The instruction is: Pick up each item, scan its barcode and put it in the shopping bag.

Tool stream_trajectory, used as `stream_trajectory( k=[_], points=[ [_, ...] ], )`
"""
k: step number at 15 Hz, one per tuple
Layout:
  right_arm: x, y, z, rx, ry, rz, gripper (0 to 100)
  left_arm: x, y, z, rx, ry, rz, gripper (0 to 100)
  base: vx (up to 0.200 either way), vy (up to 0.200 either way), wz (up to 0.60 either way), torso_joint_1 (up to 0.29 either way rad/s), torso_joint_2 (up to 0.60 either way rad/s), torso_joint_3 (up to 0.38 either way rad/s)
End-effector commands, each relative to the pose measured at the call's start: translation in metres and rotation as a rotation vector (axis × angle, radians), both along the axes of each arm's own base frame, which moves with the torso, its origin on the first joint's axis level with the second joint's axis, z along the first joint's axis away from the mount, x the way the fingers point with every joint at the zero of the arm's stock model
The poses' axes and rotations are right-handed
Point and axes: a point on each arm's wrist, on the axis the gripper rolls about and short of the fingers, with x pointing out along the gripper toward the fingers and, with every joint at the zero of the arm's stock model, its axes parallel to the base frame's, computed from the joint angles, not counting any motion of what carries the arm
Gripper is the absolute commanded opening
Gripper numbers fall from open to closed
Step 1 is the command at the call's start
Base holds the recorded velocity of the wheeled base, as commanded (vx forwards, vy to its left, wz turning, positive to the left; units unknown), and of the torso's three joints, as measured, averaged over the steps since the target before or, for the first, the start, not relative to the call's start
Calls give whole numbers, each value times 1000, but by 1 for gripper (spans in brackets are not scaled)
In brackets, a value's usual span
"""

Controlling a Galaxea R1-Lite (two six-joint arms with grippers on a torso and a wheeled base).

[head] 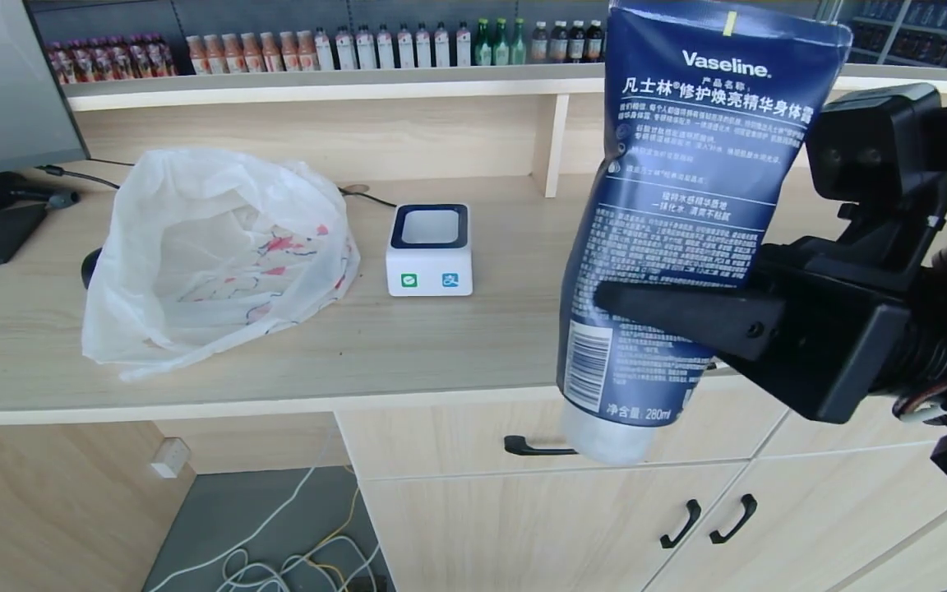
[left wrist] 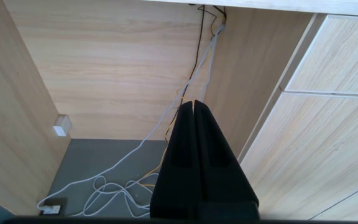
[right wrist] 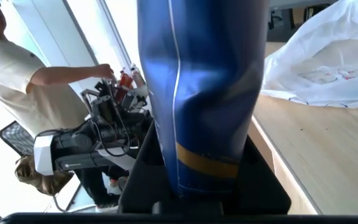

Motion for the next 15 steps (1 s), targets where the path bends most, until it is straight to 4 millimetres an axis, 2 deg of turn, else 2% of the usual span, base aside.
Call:
stream_trajectory(
  k=[1,7,15],
  points=[
    [10,15,6,9,3,45,0,0,0,0,-1,0,0,0,0,0,0,0,0,0],
    [8,25,25,23,24,140,0,0,0,0,-1,0,0,0,0,0,0,0,0,0],
    [5,37,21,16,34,181,0,0,0,0,-1,0,0,0,0,0,0,0,0,0]
  ],
)
